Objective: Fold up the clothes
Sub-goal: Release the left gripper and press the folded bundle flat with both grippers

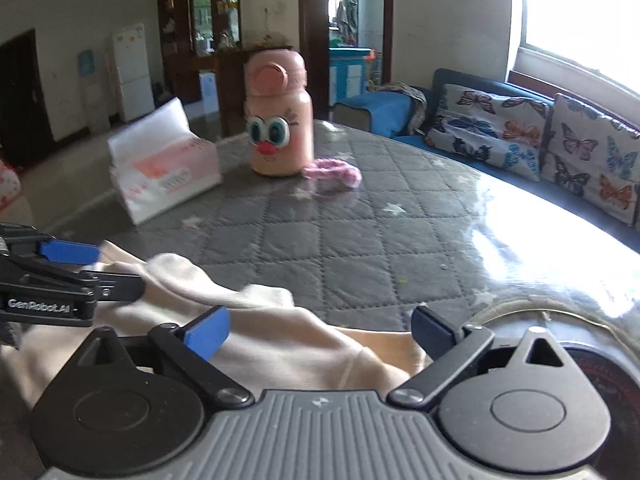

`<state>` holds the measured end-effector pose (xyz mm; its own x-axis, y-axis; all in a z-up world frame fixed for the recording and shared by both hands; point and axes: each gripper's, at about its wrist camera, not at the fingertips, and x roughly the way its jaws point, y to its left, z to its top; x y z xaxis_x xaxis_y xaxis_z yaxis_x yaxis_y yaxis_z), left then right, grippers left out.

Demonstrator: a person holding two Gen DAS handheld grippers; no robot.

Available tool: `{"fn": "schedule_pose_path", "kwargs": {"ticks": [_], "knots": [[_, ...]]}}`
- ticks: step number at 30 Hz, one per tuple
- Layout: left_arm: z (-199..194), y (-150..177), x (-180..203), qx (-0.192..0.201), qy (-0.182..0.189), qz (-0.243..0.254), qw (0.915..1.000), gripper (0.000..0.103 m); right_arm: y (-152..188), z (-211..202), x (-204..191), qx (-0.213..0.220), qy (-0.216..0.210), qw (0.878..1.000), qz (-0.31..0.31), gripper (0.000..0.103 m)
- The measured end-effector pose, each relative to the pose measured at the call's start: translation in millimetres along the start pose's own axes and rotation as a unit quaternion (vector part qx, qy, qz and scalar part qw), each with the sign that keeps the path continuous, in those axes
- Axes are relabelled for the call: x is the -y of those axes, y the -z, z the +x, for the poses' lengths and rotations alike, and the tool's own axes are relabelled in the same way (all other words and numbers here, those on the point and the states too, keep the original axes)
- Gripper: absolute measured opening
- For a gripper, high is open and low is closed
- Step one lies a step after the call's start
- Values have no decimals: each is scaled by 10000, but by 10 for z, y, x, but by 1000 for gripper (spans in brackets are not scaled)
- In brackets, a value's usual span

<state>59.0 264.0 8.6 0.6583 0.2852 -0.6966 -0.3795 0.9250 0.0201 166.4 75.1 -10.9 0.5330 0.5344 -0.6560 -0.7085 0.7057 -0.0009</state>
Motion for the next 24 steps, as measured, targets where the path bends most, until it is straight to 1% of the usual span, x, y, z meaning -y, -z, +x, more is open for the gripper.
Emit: {"fn": "schedule_pose_path", "kwargs": {"ticks": [4, 9, 13, 17, 19, 24], "knots": [[66, -29, 21, -22, -32, 32, 10000, 77, -1, 136, 37, -177, 244, 9995, -29, 103], [48, -42, 27, -5, -54, 16, 10000, 79, -23, 197, 80, -348, 211, 9992, 62, 103], [-50, -19, 12, 88, -35, -7, 10000, 90, -22, 62, 60, -199, 194, 9996, -76, 103], [-188, 32, 16, 221, 36, 5, 9997, 96, 20, -105, 10, -46, 132, 9997, -219, 103], [-273, 70, 21, 299, 52, 29, 9995, 103, 59, -178, -28, -1, 130, 9995, -271, 103], [-435, 178, 7, 350, 90, 13, 9993, 103, 190, -329, -140, 11, 100, 9993, -372, 103]]}}
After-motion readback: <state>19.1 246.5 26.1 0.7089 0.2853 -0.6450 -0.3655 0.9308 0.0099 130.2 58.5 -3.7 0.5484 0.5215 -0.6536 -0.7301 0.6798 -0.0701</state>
